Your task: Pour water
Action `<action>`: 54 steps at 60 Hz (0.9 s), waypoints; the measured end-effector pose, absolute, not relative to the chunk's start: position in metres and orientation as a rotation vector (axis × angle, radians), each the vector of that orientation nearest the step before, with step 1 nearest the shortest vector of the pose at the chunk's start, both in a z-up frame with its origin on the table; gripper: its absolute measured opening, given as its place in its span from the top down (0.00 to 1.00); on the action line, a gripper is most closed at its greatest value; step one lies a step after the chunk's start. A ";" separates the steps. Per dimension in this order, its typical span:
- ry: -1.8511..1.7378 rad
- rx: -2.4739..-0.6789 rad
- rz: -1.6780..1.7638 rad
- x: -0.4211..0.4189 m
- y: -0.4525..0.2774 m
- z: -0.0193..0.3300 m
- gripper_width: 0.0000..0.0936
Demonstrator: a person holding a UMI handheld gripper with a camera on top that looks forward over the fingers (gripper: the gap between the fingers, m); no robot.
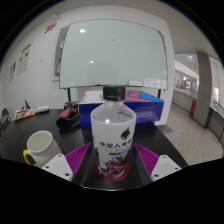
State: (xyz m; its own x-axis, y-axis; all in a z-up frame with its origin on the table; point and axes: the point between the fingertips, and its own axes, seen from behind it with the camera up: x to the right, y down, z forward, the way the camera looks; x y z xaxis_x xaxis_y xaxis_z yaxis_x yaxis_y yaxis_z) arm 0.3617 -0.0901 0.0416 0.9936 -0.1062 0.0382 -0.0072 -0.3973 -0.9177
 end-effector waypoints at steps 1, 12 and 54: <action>0.087 -1.985 -0.116 0.360 -0.094 0.042 0.12; 0.121 -2.048 -0.187 0.351 -0.160 0.074 0.09; 0.063 -2.062 -0.227 0.256 -0.480 0.185 0.10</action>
State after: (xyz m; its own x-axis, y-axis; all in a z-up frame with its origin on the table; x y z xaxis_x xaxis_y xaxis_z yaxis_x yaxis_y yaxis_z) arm 0.2557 -0.4800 0.1850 0.9808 -0.1410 0.1348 0.0509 -0.4821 -0.8746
